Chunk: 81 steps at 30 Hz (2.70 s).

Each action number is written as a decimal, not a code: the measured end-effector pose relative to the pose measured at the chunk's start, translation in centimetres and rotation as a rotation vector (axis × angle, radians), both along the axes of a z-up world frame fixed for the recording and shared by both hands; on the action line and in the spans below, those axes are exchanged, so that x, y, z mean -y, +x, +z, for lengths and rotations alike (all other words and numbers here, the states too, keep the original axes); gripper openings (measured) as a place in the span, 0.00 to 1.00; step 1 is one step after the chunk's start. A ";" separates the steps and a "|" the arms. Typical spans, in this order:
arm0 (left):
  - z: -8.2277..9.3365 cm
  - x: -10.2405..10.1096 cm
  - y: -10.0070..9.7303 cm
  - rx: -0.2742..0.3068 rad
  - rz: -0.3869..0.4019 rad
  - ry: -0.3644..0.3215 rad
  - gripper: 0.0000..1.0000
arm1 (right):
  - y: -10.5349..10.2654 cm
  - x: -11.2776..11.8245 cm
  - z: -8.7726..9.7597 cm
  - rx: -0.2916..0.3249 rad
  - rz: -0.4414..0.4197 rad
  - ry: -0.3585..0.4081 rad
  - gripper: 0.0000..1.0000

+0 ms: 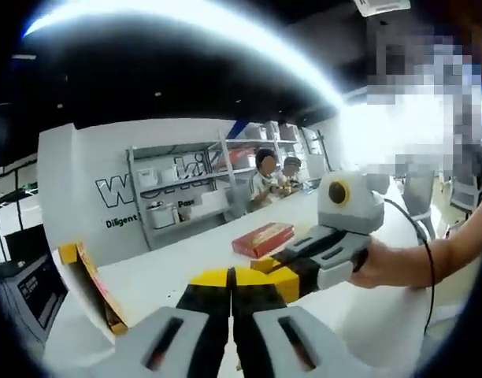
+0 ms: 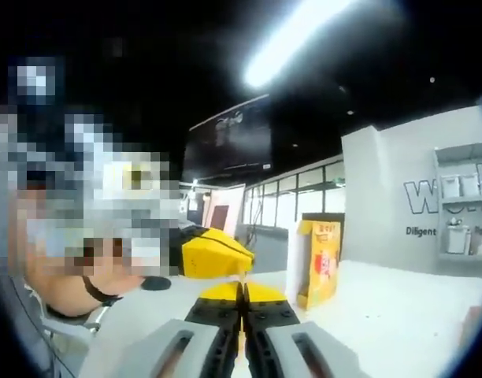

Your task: Tear open the coffee pouch, take out the coffee, and pour the coffee from the pouch into the cup

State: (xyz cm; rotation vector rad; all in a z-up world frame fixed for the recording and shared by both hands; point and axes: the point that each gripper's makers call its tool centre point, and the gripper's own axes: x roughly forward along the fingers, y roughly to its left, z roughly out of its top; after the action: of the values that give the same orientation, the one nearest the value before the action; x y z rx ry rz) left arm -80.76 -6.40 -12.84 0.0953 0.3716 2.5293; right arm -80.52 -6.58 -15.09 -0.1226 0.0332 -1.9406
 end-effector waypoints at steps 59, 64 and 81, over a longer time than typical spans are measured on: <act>-9.2 13.0 6.0 0.251 -0.286 0.142 0.26 | 6.0 5.7 0.0 0.030 0.298 0.096 0.01; -9.1 5.0 9.4 0.267 -0.592 0.177 0.30 | 8.5 4.5 -0.9 0.018 0.356 0.138 0.01; -8.4 -2.2 10.5 0.304 -0.898 0.252 0.21 | 10.2 0.4 -1.0 0.020 0.345 0.167 0.01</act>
State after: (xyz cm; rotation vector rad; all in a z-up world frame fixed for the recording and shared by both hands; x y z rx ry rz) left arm -70.26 -4.22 -21.26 -0.0270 -0.1109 1.6475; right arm -70.30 -6.99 -16.09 0.0029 0.1508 -1.5867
